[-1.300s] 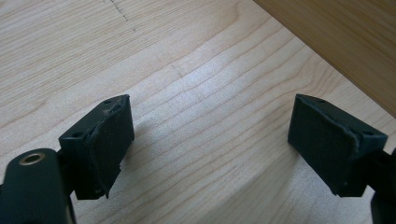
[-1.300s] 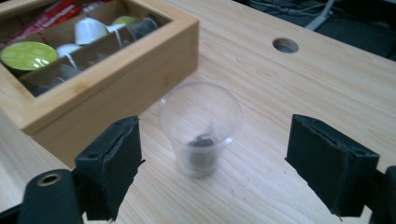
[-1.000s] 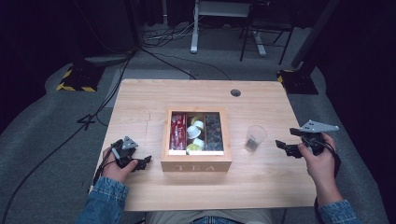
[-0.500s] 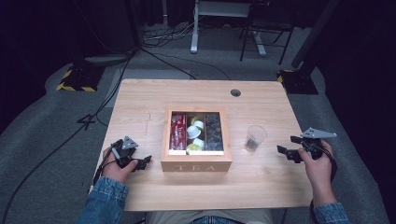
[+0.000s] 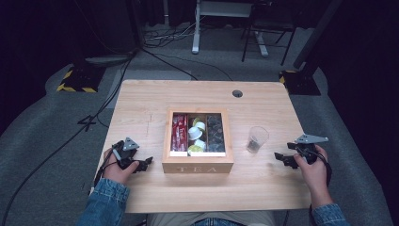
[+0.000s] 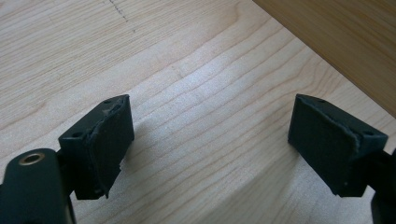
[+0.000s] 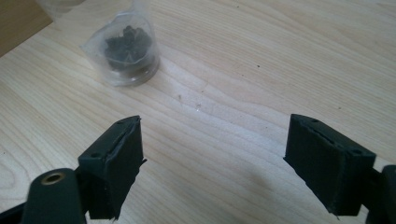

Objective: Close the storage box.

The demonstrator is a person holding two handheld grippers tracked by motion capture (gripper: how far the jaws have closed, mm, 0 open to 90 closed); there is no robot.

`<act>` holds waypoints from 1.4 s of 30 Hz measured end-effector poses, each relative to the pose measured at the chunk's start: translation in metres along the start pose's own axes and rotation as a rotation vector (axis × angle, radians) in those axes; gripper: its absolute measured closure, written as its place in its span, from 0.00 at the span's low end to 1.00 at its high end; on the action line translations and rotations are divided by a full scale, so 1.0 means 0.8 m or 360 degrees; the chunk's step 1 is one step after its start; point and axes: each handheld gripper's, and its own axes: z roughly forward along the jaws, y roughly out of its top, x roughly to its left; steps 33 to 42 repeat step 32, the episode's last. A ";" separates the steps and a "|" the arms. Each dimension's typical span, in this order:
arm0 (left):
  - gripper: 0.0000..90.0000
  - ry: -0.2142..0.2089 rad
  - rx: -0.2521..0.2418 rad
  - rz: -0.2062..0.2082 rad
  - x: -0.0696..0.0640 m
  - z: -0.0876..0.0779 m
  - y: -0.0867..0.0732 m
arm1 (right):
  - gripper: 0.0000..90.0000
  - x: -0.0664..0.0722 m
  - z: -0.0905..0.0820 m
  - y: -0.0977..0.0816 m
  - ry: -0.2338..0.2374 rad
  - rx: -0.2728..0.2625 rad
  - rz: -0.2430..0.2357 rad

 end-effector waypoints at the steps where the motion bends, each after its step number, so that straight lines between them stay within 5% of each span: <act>1: 0.16 0.0000 -0.0001 -0.0001 0.000 0.000 0.000 | 0.21 0.001 0.001 -0.001 0.0005 0.0002 -0.0001; 18: 0.16 0.0001 -0.0001 -0.0001 0.000 0.000 0.000 | 0.19 0.012 0.018 -0.011 -0.0007 0.0046 -0.0073; 23: 0.16 -0.0001 0.0003 -0.0001 0.000 0.000 0.000 | 0.11 0.014 0.027 -0.018 -0.0059 0.0008 0.0007; 42: 0.15 0.0009 0.0000 -0.0012 0.000 0.001 0.001 | 0.10 0.015 0.029 -0.018 -0.0067 -0.0001 0.0008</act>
